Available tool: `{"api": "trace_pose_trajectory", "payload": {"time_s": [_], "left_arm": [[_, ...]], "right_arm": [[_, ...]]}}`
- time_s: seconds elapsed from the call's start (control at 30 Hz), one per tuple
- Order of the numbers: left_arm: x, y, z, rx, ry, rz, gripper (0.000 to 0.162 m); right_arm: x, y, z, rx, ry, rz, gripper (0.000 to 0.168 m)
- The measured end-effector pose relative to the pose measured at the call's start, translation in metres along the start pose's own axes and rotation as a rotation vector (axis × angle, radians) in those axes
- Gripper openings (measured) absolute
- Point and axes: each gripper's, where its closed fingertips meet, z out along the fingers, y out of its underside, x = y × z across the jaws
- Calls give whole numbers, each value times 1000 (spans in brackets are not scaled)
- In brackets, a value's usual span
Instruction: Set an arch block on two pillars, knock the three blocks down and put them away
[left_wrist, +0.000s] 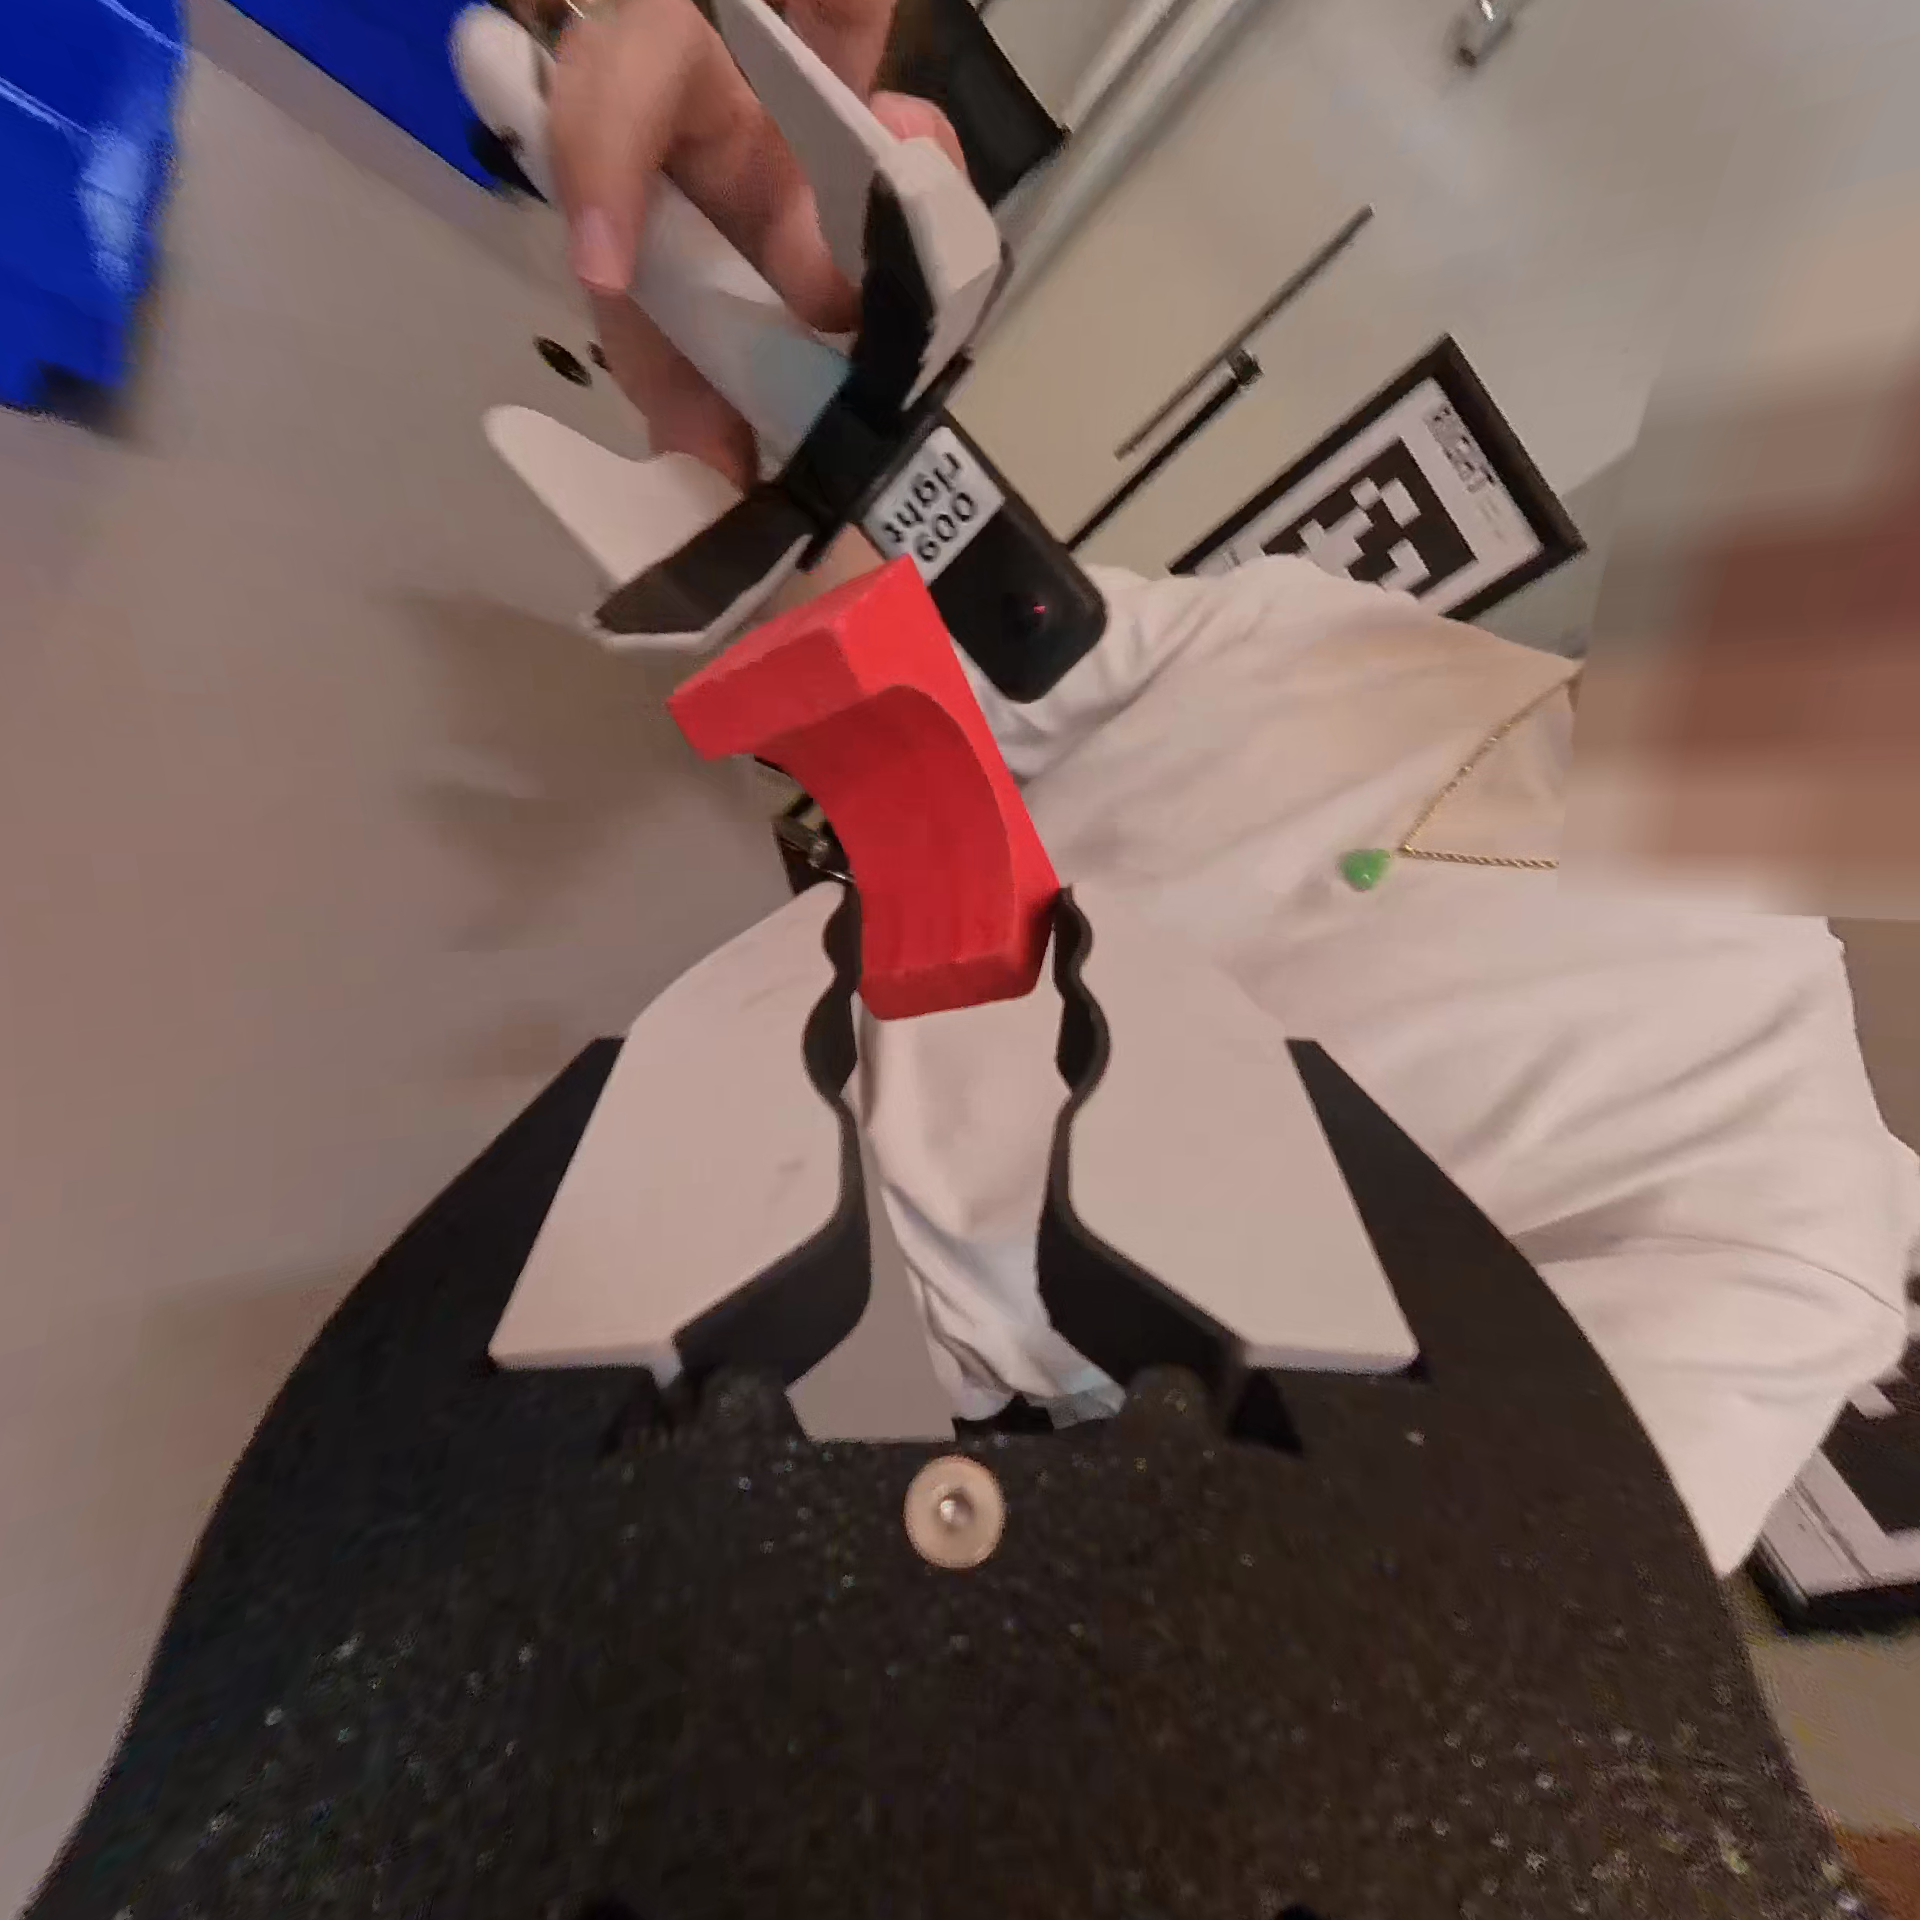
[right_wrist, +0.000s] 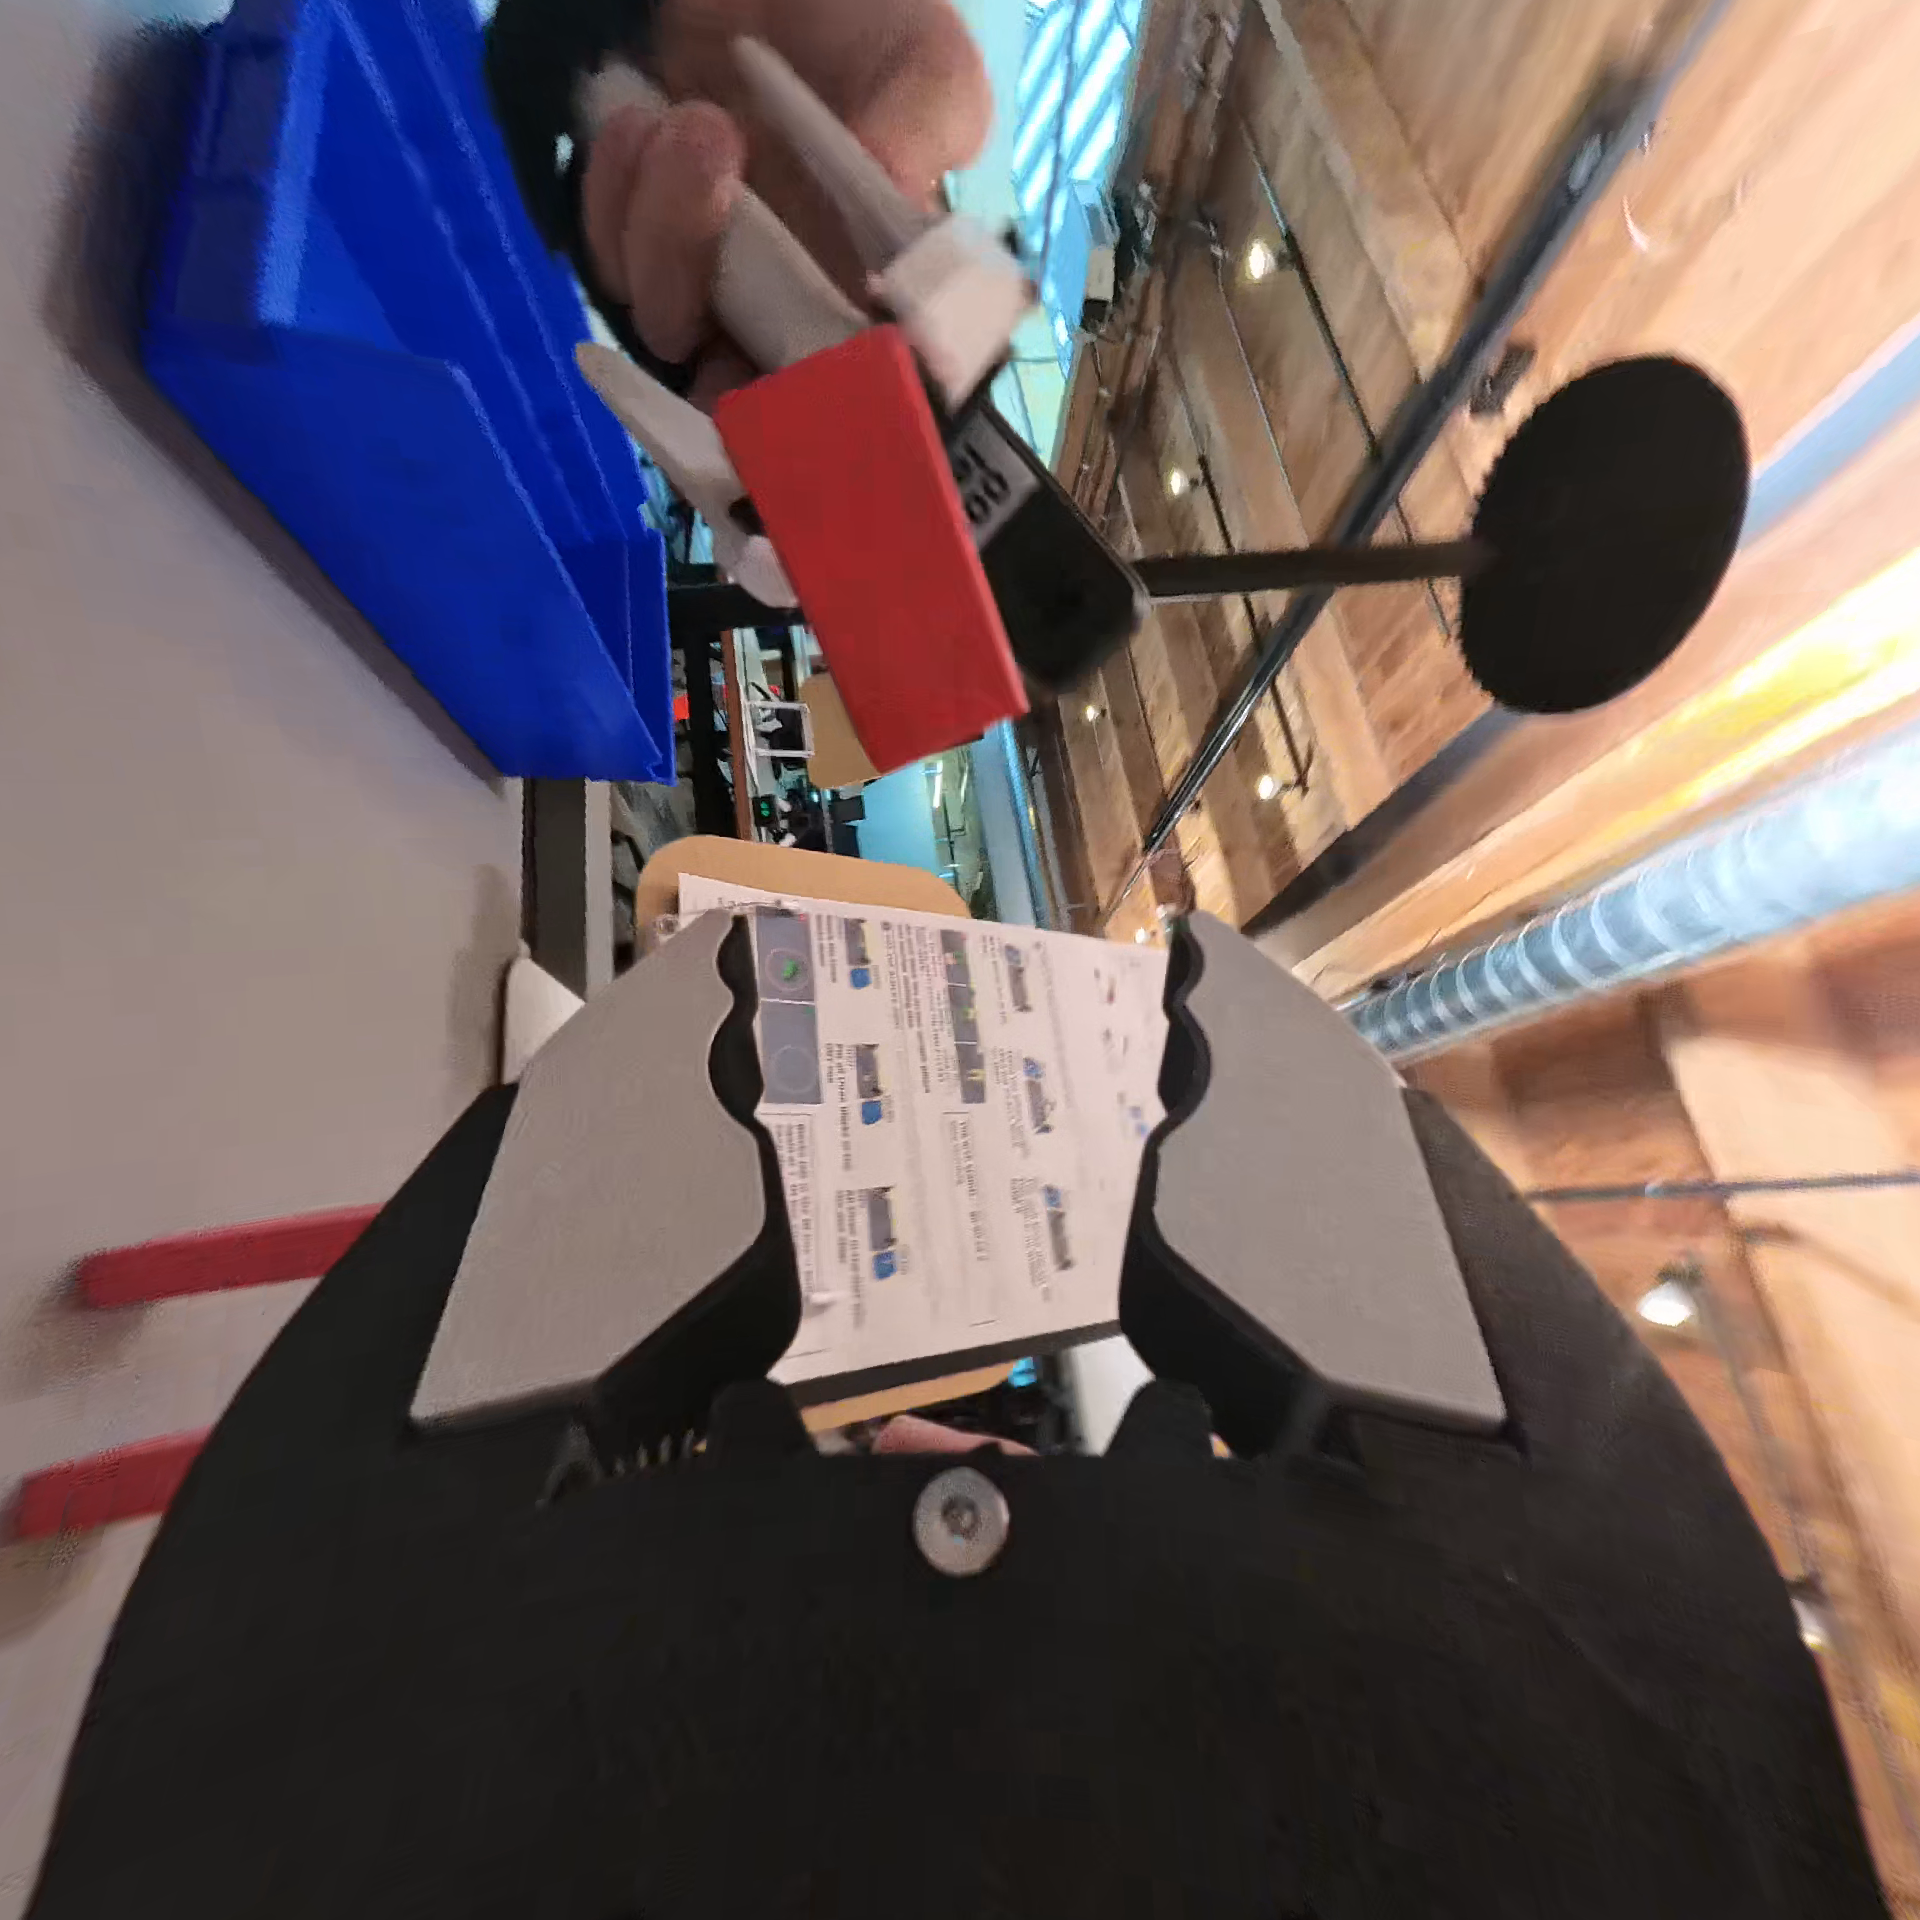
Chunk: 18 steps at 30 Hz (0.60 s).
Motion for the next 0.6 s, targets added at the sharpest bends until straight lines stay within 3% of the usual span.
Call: {"api": "trace_pose_trajectory", "payload": {"time_s": [0.2, 0.37, 0.6], "left_arm": [[1, 1, 36, -117, 87, -16, 35], [-4, -1, 44, -126, 111, -48, 35], [-9, -3, 45, -73, 113, -57, 35]], "right_arm": [[-7, -15, -2, 60, -51, -91, 69], [-14, -18, -6, 65, -78, -121, 40], [-22, -11, -8, 2, -171, -37, 36]]}}
